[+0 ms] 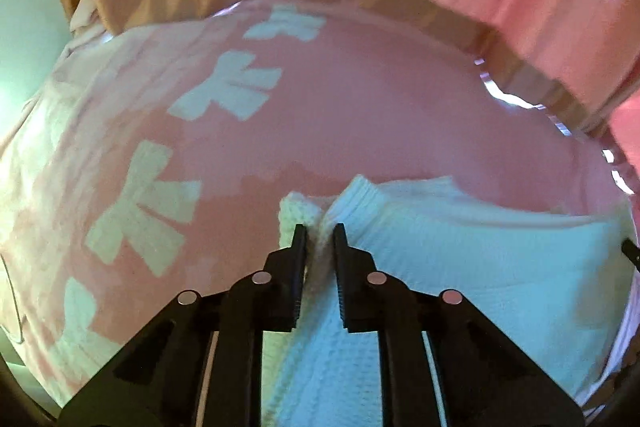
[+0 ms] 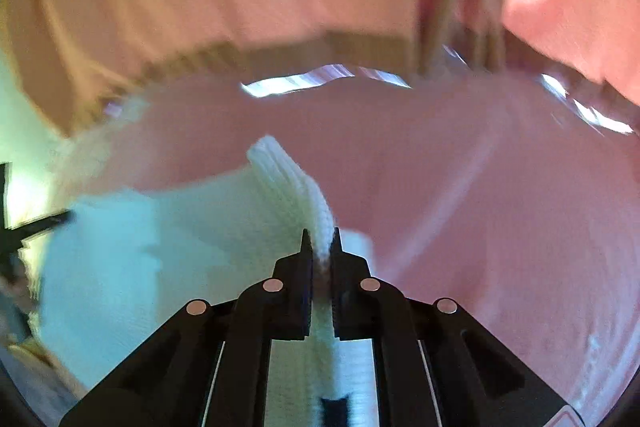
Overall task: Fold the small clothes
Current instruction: 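Fold the hem toward the collar with both grippers and release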
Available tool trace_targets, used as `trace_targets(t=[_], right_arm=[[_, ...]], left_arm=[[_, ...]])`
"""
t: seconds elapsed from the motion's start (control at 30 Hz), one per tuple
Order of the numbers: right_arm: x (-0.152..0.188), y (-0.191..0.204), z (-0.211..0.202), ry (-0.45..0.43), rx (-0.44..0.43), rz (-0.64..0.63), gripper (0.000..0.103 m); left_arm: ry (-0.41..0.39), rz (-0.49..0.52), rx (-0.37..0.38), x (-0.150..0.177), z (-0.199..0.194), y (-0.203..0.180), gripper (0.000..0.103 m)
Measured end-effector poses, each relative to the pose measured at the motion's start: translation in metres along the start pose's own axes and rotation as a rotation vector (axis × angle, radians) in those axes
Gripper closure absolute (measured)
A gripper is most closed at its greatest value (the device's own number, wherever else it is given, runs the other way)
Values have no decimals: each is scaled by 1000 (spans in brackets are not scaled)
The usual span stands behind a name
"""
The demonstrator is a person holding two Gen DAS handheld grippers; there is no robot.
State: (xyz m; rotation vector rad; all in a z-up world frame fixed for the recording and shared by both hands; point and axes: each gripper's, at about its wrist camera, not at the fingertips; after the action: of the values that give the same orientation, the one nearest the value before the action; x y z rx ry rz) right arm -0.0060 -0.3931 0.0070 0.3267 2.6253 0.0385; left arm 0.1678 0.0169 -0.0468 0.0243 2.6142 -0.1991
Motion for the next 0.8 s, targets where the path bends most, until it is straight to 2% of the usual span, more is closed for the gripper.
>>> trace_targets(t=[0.07,0.2,0.23,0.27,0.3,0.37,0.43,0.5,0.53,0.57,0.6,0.63,0.67,0.73,0.8], right_arm=[[10,-5,24,87,10,15,97],[3,-1,0,-9,-14,3,97],[5,-5,11,32,-11,9,97],[9,-7,23,83,-16,10,96],[11,-9,29,95,-20,16,96],[4,-7,13,66,-12,12,90],[1,2,-18,-20,16,2,70],[1,18,-42,-100,-15,-37,69],[2,27,-45,-111,-49,-51,75],[5,39,-47,-114,-95,-68,77],[8,54,-46,-107,-145,-92,85],[12,73,-39,-78,-195,-129,94],[14,89,-31,-41,-236,-166,96],[21,121,-8,25,-280,-235,98],[23,136,11,66,-224,-317,103]], left_arm=[[15,1,-14,-2,10,3,93],[-13,2,-41,-5,3,3,96],[-17,1,-84,-6,7,5,98],[-6,-2,-97,-6,12,7,98],[2,-16,-87,-6,12,9,98],[-27,-31,-65,-8,-4,9,98],[-96,-30,23,-6,-36,4,97],[-138,1,101,1,-62,-7,92],[-140,32,155,9,-72,-17,87],[-122,64,196,16,-74,-28,85],[-88,105,227,24,-69,-42,83],[-59,132,236,30,-63,-52,83],[-28,167,230,36,-53,-64,82],[19,224,119,47,-24,-82,81],[38,220,41,47,-4,-80,81]])
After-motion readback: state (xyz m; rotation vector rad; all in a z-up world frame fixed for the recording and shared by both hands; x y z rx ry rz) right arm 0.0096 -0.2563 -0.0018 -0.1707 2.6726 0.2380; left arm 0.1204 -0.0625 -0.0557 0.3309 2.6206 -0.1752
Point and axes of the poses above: each gripper's, at about its wrist camera, not at the fingertips, and z roughly the way its jaws point, y to its left, x to its underside, and after that the axes turned 7 degrees about -z, right-handed
